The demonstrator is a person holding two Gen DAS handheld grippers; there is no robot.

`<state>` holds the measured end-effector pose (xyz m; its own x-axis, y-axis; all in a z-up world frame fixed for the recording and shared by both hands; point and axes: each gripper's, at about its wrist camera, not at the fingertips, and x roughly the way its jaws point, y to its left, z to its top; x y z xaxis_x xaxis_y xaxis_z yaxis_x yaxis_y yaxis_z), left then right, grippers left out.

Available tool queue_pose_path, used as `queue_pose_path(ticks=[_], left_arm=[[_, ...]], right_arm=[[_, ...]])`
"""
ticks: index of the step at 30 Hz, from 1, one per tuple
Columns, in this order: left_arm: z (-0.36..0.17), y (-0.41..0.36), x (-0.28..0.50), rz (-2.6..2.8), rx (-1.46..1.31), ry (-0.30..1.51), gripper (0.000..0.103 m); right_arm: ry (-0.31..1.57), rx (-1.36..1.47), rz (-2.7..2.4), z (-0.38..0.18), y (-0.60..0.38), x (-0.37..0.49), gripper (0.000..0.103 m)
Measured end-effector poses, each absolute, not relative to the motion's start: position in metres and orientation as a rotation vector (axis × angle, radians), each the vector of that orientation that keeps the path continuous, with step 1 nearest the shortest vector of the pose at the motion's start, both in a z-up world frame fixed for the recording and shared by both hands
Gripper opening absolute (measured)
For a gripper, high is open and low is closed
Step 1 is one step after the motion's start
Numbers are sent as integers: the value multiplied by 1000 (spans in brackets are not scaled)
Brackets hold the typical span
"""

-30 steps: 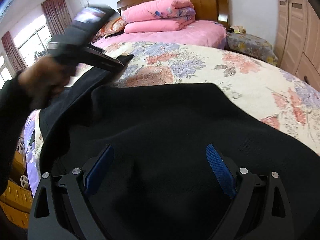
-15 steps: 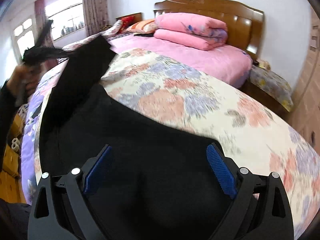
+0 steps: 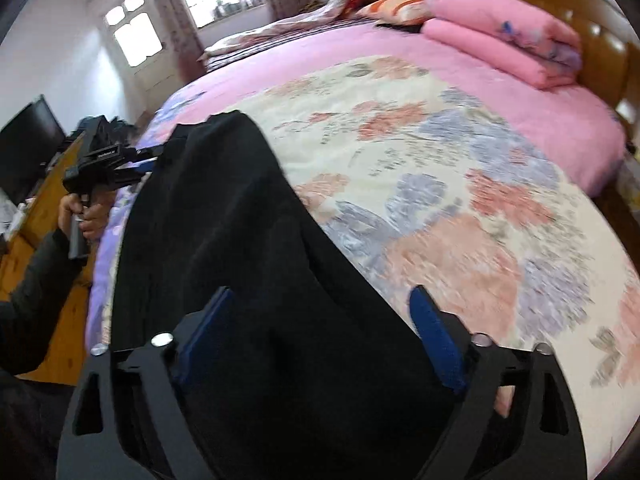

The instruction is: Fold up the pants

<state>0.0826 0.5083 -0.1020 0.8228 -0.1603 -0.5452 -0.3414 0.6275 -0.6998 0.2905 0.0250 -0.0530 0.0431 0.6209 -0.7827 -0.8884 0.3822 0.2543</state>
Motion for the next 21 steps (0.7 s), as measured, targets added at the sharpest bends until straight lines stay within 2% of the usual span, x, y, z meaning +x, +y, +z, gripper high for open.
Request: queue_pose_path(ticks=[3, 9, 10, 11, 12, 13, 15, 16, 17, 18, 21], left_arm=[[-101, 506, 90, 95, -911, 602, 55], [-104, 506, 107, 89, -945, 583, 56], [-109, 508, 107, 91, -952, 579, 53], [-112, 509, 107, 98, -952, 574, 36], [-111, 507, 108, 115, -933, 575, 12], [-110, 505, 104, 128, -914, 576, 8], [-100, 498, 102, 149, -855, 561, 7], [-95, 495, 100, 156, -820, 557, 7], [-88, 491, 99, 165, -784, 553, 7], [-76, 485, 97, 173, -736, 541, 7], [-49, 475, 88, 175, -675, 472, 7]], right_arm=[[1024, -317, 1218, -64, 31, 295, 68], [1051, -313, 1270, -77, 35, 293, 64], [1048, -325, 1276, -77, 37, 291, 63], [1050, -332, 1276, -78, 38, 291, 58], [1050, -337, 1275, -78, 39, 291, 50], [1043, -347, 1264, -78, 39, 291, 46], [1037, -366, 1247, -79, 39, 292, 28], [1037, -375, 1252, -78, 40, 292, 24], [1036, -387, 1250, -77, 41, 291, 13], [994, -424, 1216, -71, 42, 287, 10], [906, -407, 1193, -44, 38, 285, 9]])
